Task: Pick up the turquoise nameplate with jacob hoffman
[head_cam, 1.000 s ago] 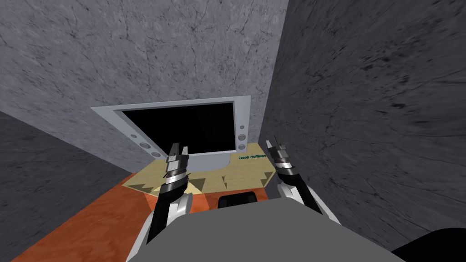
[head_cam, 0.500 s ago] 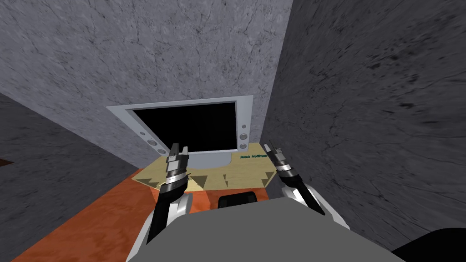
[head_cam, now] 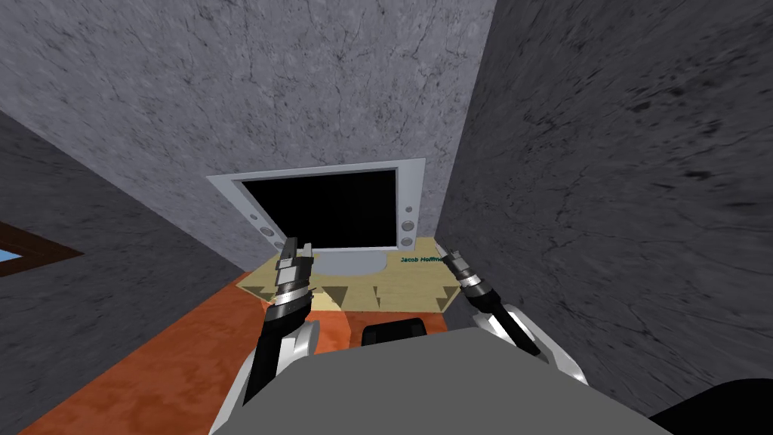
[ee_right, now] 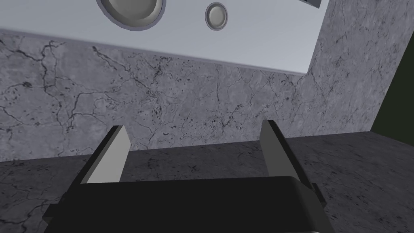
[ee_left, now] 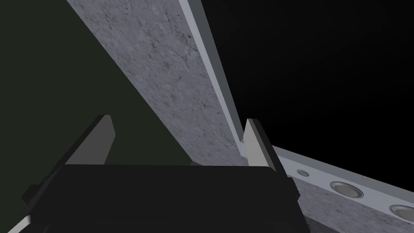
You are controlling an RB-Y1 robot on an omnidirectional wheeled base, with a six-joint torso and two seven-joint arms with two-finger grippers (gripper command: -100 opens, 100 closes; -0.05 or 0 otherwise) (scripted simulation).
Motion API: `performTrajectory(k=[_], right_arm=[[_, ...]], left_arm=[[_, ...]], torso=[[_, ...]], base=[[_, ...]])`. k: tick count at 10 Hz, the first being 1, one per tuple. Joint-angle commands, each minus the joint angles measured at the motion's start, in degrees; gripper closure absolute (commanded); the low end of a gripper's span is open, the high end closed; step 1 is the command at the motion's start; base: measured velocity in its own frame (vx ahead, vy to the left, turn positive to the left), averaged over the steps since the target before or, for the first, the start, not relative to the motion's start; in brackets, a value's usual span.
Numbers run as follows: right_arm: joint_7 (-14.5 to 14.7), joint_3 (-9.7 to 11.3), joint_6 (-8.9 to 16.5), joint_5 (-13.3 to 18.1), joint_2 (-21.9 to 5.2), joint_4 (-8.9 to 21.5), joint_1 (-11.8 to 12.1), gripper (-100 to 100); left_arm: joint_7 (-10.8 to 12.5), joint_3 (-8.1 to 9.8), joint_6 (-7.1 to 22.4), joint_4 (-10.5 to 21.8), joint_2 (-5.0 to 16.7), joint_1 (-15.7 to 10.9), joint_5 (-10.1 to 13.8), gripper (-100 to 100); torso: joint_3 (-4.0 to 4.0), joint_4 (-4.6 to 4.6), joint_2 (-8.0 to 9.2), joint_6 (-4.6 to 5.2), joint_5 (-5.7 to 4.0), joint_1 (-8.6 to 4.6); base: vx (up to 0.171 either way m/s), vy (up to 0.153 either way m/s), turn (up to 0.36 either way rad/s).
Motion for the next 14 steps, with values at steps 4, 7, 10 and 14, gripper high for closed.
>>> performTrajectory(k=[4,7,10,14], right_arm=[[-1.2,0.7,-1.9,3.4,-5.4,7.0,-0.7,-100],[-1.9,1.9,-3.3,7.1,-9.8,12.3,-1.7,-100],[-2.1,2.7,-4.1,9.1,-11.8,16.9,-2.2,-100],[-2.1,4.4,-5.6,13.3,-15.5,23.9,-3.3,-100]], left_arm=[[0.0,0.00,0.0,0.0,0.0,0.0,0.0,0],[0.0,0.00,0.0,0.0,0.0,0.0,0.0,0],[0.0,0.00,0.0,0.0,0.0,0.0,0.0,0],[0.0,0.00,0.0,0.0,0.0,0.0,0.0,0]], torso=[[0.00,0.00,0.00,-0.01,0.00,-0.02],[-0.02,-0.01,-0.03,0.02,0.00,-0.02],[-0.05,-0.02,-0.10,-0.03,0.00,-0.03],[-0.06,-0.02,-0.11,-0.02,0.00,-0.03]], base=[[-0.023,0.003,0.142],[-0.014,0.004,0.198],[-0.002,-0.001,0.165],[0.000,-0.001,0.205]])
